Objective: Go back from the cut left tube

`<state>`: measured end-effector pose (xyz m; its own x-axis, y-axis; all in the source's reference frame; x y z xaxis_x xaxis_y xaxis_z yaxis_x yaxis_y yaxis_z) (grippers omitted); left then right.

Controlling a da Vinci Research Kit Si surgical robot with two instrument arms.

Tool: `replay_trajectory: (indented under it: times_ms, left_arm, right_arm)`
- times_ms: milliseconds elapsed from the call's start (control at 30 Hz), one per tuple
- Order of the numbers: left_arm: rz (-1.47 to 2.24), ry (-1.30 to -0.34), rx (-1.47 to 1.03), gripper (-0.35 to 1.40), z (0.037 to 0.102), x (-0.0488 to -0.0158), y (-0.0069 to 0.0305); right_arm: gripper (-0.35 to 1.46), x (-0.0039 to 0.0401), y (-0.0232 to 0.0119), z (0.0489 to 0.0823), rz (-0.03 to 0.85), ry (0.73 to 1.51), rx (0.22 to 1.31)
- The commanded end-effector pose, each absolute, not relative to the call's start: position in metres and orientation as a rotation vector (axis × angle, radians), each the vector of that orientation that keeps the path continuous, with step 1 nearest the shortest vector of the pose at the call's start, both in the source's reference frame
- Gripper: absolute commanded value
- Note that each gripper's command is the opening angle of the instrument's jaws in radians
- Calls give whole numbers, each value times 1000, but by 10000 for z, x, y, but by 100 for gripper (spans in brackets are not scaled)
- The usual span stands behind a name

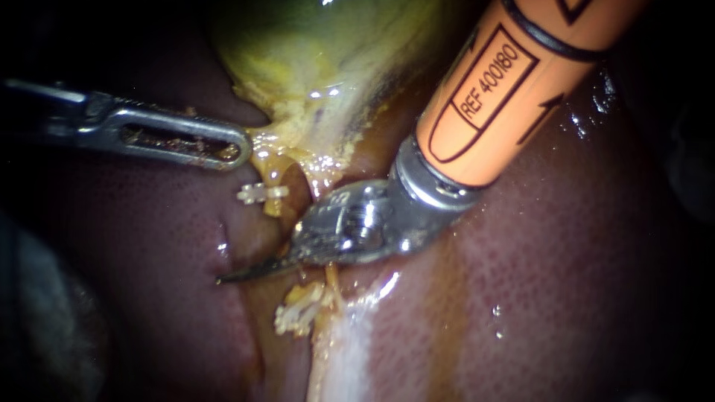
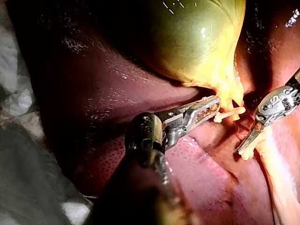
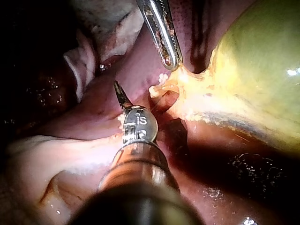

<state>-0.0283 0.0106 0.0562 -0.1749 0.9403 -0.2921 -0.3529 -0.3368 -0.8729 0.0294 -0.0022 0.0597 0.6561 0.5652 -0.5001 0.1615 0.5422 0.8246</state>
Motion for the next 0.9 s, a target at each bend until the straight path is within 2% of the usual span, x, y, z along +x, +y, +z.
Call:
replay_trajectory:
  times_ms: [33, 133, 167, 233, 267, 333, 400, 567, 633, 700, 900]
  left_arm:
    - [1691, -820, -1077, -35, 562, -283, 106]
    - [1691, -820, -1077, -35, 562, -283, 106]
    - [1691, -820, -1077, -35, 562, -283, 106]
    - [1691, -820, -1077, -35, 562, -283, 106]
    - [1691, -820, -1077, -35, 562, -283, 106]
    - [1691, -820, -1077, -35, 563, -283, 106]
    - [1691, -820, -1077, -35, 563, -282, 106]
    - [1691, -820, -1077, -35, 563, -282, 106]
    - [1691, -820, -1077, -35, 563, -282, 106]
    - [1692, -821, -1077, -35, 563, -282, 106]
    - [1692, -822, -1078, -35, 563, -280, 106]
  right_arm:
    - [-35, 293, -22, 597, 278, 851, 993]
    - [-35, 291, -22, 597, 301, 865, 963]
    - [-6, 290, -22, 597, 317, 876, 945]
    - [64, 290, -22, 597, 344, 916, 897]
    - [88, 290, -22, 597, 356, 928, 895]
    - [113, 292, -21, 598, 378, 964, 907]
    - [123, 292, -21, 598, 392, 983, 905]
    - [133, 292, -20, 597, 427, 996, 865]
    - [143, 291, -21, 595, 456, 1002, 798]
    - [143, 287, -21, 589, 458, 989, 741]
    - [143, 259, -12, 562, 401, 952, 597]
